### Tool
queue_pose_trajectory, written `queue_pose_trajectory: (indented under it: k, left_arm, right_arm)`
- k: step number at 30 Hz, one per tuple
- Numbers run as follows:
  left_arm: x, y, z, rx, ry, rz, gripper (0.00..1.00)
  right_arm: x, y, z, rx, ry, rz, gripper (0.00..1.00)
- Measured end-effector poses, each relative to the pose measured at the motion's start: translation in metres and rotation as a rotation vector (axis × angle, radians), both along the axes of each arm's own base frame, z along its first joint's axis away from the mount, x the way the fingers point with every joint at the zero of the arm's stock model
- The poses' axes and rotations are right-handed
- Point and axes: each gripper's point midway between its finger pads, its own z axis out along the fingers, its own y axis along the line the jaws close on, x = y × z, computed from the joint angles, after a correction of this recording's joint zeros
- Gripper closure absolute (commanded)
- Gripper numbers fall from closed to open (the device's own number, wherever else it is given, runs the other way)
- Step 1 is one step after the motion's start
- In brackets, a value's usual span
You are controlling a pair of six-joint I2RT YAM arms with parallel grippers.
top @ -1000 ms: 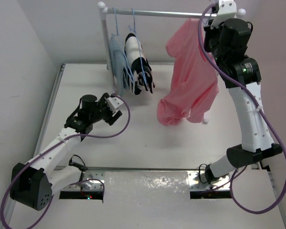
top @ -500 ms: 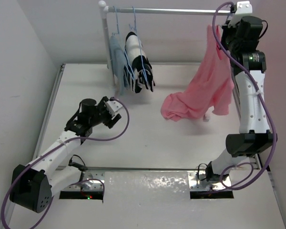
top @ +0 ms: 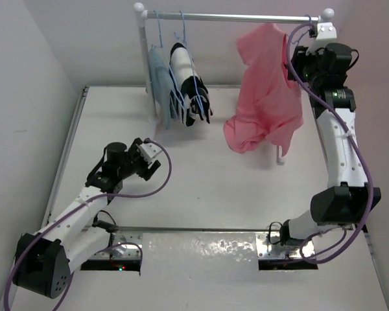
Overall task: Place the t-shirt on the hanger
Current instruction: Place the hanger at the clothesline, then reset both arms
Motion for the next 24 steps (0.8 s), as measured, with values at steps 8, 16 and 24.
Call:
queue_pose_trajectory:
  k: [8, 16, 24]
  left_arm:
    - [0.002, -0.006, 0.004, -0.032, -0.021, -0.016, 0.31]
    - [0.006, -0.009, -0.006, -0.061, 0.028, -0.001, 0.31]
    - [0.026, -0.006, -0.009, -0.067, 0.081, 0.085, 0.31]
  right_arm:
    - [-0.044, -0.001, -0.002, -0.014, 0.022, -0.018, 0.01]
    - [-0.143, -0.020, 0.032, -0.042, -0.053, -0.168, 0.01]
    - [-0.291, -0.096, -0.056, -0.025, 0.045, -0.744, 0.01]
